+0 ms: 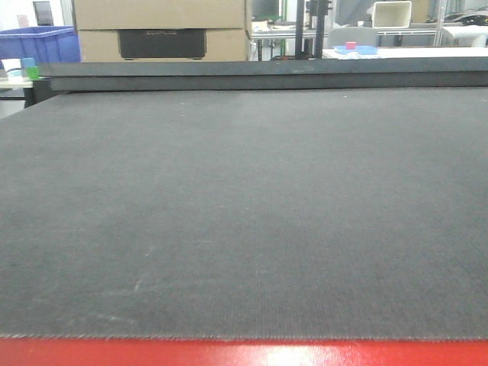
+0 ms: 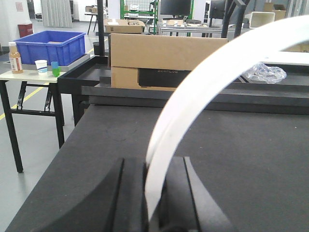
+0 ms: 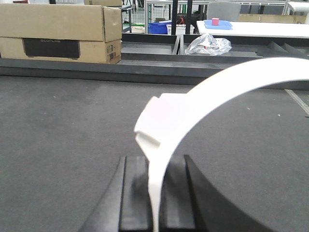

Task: Grab PVC pipe and place in blue bin
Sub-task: 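Drive the base away from the table while holding the clamp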

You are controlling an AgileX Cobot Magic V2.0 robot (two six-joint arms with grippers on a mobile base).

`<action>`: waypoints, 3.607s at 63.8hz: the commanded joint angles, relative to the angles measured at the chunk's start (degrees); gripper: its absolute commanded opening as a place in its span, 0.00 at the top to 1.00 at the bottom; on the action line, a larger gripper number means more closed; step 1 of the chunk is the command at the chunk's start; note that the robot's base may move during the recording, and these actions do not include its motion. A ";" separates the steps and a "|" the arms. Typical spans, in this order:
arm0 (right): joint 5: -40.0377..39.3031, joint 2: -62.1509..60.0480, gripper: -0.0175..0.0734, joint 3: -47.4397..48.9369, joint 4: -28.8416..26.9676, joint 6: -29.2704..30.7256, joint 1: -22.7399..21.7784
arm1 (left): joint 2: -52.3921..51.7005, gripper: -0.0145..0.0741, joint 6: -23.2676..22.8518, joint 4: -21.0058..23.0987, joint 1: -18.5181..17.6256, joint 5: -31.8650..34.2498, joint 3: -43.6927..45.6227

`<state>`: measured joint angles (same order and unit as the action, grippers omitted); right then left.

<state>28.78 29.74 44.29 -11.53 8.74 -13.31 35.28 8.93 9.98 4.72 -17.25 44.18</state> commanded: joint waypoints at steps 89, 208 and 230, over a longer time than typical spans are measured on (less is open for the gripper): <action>-2.23 -0.26 0.99 0.24 0.55 0.36 -0.26 | -0.28 0.96 -0.51 0.19 -0.42 2.02 0.00; -2.23 -0.26 0.99 0.24 0.55 0.36 -0.26 | -0.28 0.96 -0.51 0.19 -0.42 2.02 0.00; -2.23 -0.26 0.99 0.24 0.55 0.36 -0.26 | -0.28 0.96 -0.51 0.19 -0.42 2.02 0.00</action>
<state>28.68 29.66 44.29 -11.43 8.78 -13.31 35.28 8.93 9.98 4.72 -16.81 44.18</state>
